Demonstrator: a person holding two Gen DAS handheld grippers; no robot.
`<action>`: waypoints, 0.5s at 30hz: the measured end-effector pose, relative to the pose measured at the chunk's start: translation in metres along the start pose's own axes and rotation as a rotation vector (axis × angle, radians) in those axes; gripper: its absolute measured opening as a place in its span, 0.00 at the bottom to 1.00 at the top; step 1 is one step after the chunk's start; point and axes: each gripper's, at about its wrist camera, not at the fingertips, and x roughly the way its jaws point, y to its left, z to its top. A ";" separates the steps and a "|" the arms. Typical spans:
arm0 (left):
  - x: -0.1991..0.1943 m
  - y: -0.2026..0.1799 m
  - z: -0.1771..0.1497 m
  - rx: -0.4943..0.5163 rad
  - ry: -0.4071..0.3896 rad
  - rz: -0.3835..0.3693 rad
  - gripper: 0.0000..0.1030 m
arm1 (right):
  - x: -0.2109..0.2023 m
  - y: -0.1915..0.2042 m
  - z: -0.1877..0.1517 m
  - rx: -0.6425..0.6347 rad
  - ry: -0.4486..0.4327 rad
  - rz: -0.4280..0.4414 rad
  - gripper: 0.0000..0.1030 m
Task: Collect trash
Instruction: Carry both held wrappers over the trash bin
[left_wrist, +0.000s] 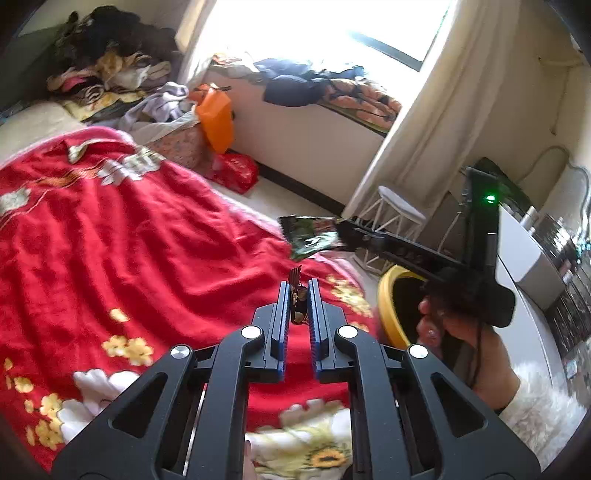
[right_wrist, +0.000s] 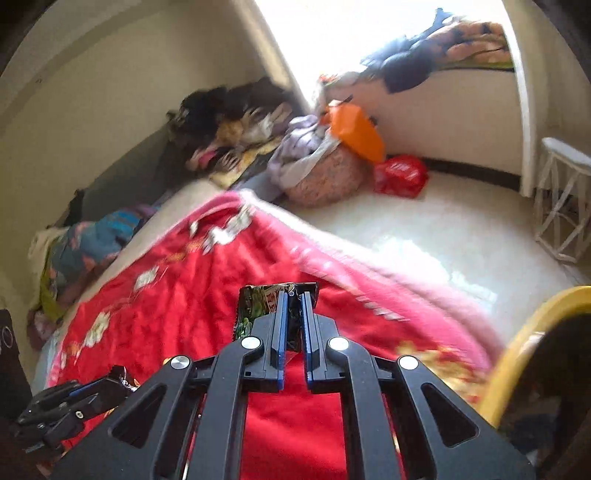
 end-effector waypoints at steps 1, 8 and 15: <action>0.000 -0.004 0.000 0.006 0.000 -0.006 0.06 | -0.007 -0.004 0.000 0.006 -0.016 -0.016 0.07; 0.004 -0.044 0.000 0.060 -0.005 -0.055 0.06 | -0.066 -0.040 -0.006 0.066 -0.106 -0.137 0.07; 0.005 -0.079 -0.004 0.109 -0.003 -0.102 0.06 | -0.113 -0.062 -0.019 0.069 -0.155 -0.234 0.07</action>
